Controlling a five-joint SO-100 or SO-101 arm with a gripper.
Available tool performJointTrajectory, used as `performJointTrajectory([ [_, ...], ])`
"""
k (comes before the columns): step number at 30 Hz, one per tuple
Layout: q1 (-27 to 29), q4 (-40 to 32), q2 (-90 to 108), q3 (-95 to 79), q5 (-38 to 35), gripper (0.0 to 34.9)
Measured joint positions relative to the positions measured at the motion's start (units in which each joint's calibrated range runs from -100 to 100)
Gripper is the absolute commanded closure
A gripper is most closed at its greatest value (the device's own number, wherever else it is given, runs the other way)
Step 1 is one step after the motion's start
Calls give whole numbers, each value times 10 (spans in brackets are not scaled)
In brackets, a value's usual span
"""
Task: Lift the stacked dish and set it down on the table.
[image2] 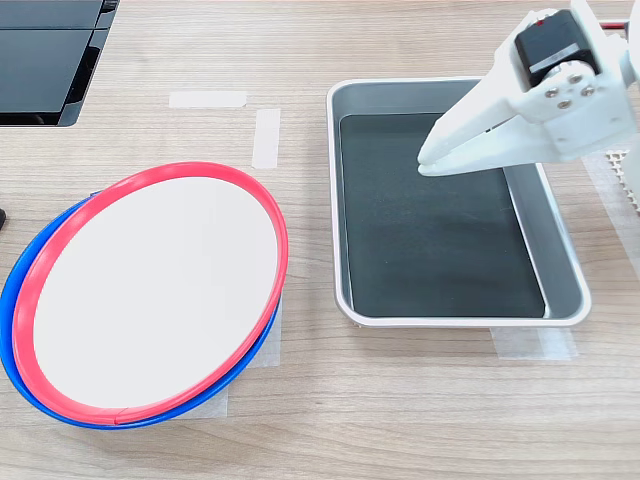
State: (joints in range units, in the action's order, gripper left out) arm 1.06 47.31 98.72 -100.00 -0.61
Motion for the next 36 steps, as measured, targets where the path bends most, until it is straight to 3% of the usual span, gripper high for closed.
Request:
performJointTrajectory([
  [8, 0, 0, 0, 0, 0, 346],
  [12, -17, -13, -11, 3, -6, 276],
  [15, -43, -21, -71, 40, -37, 293],
  [17, -55, -24, -121, 92, -62, 300],
  [22, -105, -11, -338, 271, -85, 276],
  [27, -119, 21, -554, 468, -69, 256],
  [30, -129, 43, -684, 583, -64, 221],
  [36, -127, 52, -783, 672, -60, 214],
])
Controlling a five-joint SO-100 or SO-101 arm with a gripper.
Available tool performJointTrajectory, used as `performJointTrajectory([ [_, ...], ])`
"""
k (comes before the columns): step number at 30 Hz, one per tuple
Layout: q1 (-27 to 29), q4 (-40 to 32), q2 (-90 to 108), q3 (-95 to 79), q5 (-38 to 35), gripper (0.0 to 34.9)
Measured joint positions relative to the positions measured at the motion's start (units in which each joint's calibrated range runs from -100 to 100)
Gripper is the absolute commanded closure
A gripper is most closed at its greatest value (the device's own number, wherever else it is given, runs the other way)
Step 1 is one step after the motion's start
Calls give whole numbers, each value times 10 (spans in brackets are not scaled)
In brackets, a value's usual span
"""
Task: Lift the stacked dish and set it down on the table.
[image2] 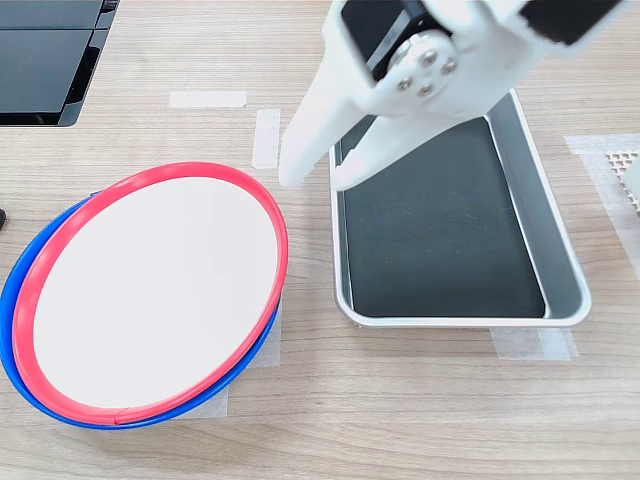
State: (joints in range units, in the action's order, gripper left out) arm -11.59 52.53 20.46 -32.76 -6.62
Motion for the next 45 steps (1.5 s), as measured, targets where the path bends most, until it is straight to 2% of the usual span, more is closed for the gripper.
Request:
performJointTrajectory([
  [7, -4, 0, -74, 64, 0, 207],
  [15, -4, -16, -176, 115, -1, 247],
  [18, -4, -17, -198, 132, -1, 283],
  [19, -4, -17, -208, 140, -1, 306],
  [20, -4, -17, -217, 150, -1, 346],
  [34, 2, -16, -221, 165, -1, 349],
  [45, 2, -38, -127, 152, 0, 349],
])
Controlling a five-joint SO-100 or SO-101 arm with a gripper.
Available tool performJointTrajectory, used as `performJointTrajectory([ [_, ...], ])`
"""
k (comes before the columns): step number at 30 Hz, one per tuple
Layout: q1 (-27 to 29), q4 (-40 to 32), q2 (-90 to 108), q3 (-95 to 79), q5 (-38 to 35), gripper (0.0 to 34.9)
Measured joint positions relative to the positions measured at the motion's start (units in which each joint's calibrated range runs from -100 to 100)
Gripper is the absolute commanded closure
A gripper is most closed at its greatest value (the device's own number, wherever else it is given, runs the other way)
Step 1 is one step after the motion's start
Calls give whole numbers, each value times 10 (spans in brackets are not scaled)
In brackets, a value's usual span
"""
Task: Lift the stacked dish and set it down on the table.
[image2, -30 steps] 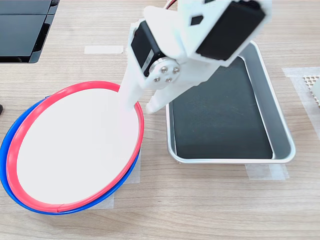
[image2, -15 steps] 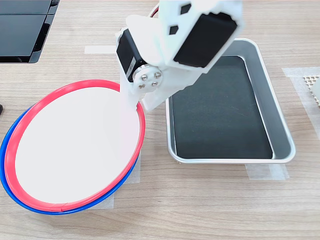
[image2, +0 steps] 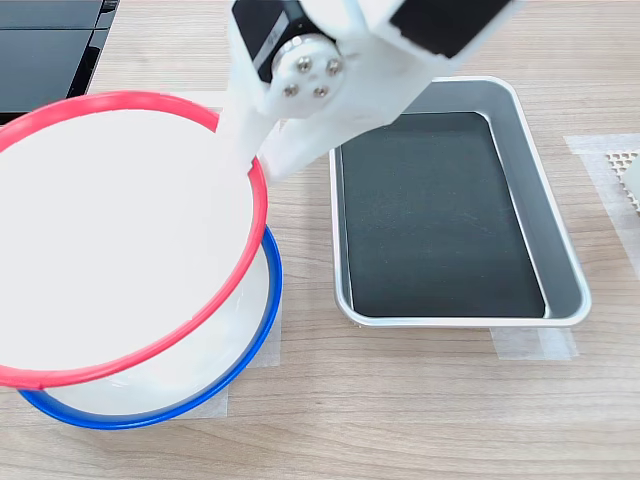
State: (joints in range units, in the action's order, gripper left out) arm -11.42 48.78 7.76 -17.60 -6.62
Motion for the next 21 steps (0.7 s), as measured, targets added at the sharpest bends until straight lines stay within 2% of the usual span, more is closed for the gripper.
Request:
performJointTrajectory([
  [7, 50, 7, 42, 0, -15, 349],
  [10, 92, 17, 42, 0, -25, 349],
  [13, 161, 27, 42, 0, -41, 349],
  [21, 245, 30, 5, -5, -63, 349],
])
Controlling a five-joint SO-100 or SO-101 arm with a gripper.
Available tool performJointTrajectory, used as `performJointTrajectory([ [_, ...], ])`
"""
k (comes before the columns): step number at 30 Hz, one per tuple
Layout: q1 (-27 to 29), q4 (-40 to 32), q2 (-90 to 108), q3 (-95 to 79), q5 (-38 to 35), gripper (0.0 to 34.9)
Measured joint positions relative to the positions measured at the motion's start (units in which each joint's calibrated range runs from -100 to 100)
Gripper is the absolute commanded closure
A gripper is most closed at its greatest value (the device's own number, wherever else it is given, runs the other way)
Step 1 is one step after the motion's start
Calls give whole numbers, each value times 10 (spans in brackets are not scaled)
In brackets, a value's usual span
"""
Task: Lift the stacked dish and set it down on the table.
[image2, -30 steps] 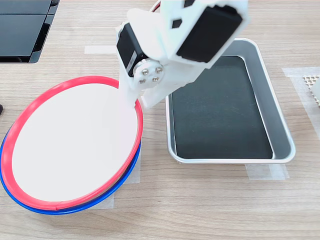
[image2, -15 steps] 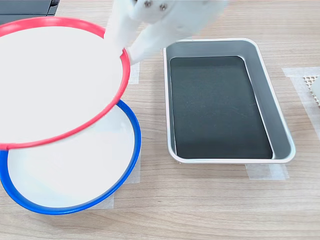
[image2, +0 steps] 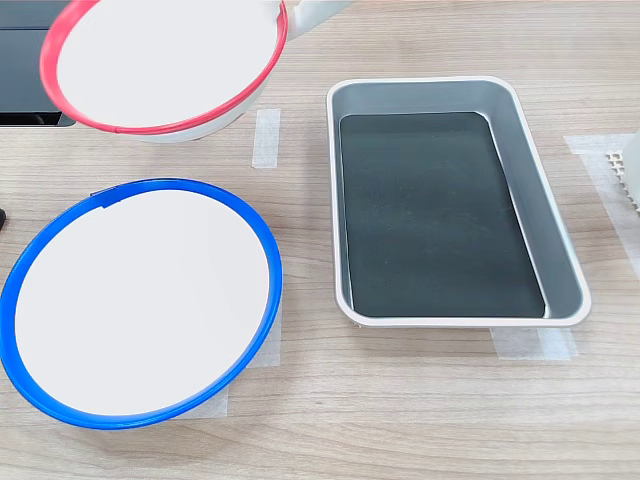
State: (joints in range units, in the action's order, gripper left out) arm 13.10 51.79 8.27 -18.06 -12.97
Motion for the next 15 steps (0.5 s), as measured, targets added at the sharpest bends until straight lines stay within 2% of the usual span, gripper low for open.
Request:
performJointTrajectory([
  [6, 29, -20, -32, -29, -12, 349],
  [15, 45, -88, -55, -64, -21, 349],
])
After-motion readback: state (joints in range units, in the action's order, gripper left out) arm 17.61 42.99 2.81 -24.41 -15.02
